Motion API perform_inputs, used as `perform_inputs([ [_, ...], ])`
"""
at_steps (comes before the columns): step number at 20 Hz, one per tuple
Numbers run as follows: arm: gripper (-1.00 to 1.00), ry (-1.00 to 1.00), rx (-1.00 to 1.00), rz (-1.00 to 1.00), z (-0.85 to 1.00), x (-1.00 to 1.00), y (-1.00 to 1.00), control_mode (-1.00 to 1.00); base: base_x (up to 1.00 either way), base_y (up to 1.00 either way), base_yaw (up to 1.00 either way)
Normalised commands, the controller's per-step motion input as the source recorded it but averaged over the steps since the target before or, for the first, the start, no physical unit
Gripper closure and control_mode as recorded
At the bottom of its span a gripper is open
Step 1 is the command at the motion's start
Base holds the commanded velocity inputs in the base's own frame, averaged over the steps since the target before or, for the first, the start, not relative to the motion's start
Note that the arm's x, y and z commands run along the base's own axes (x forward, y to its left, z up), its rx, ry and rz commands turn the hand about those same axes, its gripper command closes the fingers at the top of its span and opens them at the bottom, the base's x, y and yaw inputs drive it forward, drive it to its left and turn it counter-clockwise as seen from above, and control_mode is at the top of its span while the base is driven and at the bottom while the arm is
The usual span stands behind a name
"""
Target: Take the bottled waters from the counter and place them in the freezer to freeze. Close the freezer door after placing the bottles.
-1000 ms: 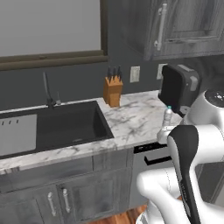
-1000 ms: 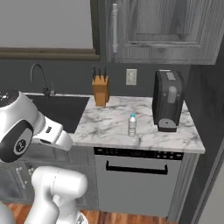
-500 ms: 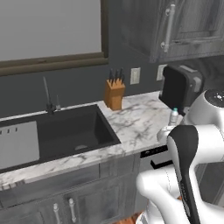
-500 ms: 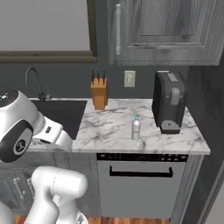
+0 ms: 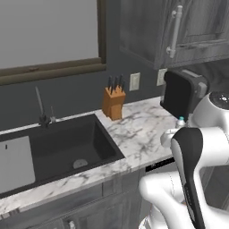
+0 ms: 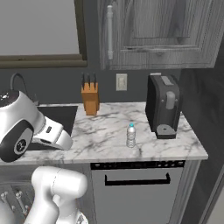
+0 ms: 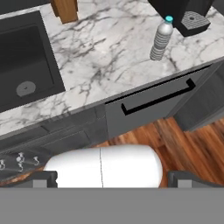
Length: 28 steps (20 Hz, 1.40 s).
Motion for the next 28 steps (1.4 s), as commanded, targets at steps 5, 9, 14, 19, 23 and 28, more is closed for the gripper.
perform_inputs([
  [5,-1.0,0.0,0.0,0.0,0.0,0.0,0.0,1.0,0.1,0.12,-0.08],
  [9,-1.0,0.0,0.0,0.0,0.0,0.0,0.0,1.0,0.0,0.0,0.0],
  [14,-1.0,0.0,0.0,0.0,0.0,0.0,0.0,1.0,0.14,0.0,0.0],
  [19,-1.0,0.0,0.0,0.0,0.0,0.0,0.0,1.0,0.36,0.0,0.0],
  [23,-1.0,0.0,0.0,0.0,0.0,0.0,0.0,1.0,0.43,0.0,-0.03],
  [28,-1.0,0.0,0.0,-0.01,0.0,0.39,0.0,-1.0,0.0,0.0,0.0],
])
